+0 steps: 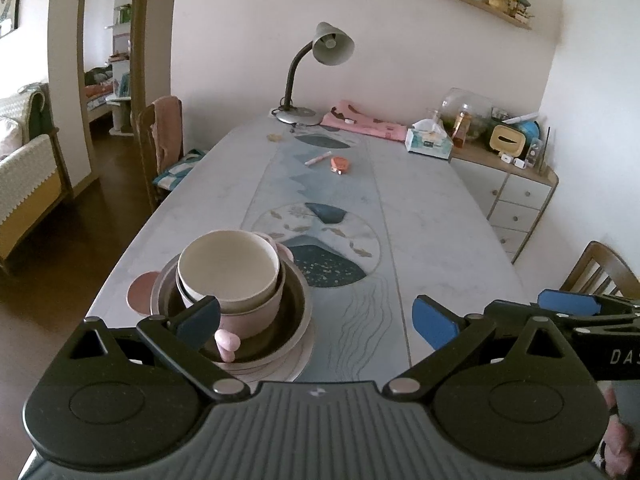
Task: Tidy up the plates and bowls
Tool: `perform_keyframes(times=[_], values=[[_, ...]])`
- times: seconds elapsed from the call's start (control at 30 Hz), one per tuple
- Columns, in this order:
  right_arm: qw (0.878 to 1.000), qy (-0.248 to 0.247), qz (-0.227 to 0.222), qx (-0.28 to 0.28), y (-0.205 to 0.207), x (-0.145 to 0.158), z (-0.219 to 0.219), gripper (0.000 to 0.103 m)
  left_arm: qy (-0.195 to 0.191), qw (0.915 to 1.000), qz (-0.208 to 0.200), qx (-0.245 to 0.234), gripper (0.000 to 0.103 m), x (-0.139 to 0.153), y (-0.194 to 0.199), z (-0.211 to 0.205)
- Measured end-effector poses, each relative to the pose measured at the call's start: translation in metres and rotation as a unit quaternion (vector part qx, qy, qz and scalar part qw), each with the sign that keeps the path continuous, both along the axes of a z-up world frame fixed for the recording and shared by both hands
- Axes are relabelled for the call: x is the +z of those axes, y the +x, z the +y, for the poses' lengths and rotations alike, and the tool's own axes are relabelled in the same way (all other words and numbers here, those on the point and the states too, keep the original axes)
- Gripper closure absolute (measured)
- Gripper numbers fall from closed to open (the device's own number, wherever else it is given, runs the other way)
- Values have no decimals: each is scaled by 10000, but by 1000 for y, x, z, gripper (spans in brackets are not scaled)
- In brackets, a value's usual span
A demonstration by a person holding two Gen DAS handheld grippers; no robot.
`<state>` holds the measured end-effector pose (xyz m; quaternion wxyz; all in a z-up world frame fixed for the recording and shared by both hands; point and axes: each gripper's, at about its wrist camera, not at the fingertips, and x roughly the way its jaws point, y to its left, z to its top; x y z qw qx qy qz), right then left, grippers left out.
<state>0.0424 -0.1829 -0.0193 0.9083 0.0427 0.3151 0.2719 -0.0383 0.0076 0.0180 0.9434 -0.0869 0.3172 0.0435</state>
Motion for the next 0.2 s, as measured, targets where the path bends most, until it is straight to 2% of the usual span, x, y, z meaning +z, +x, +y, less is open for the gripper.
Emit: perform_keyframes(times=[0.2], values=[[10000, -23, 19, -12, 2, -1, 2, 0, -2, 10000, 21, -23, 0, -1, 2, 2]])
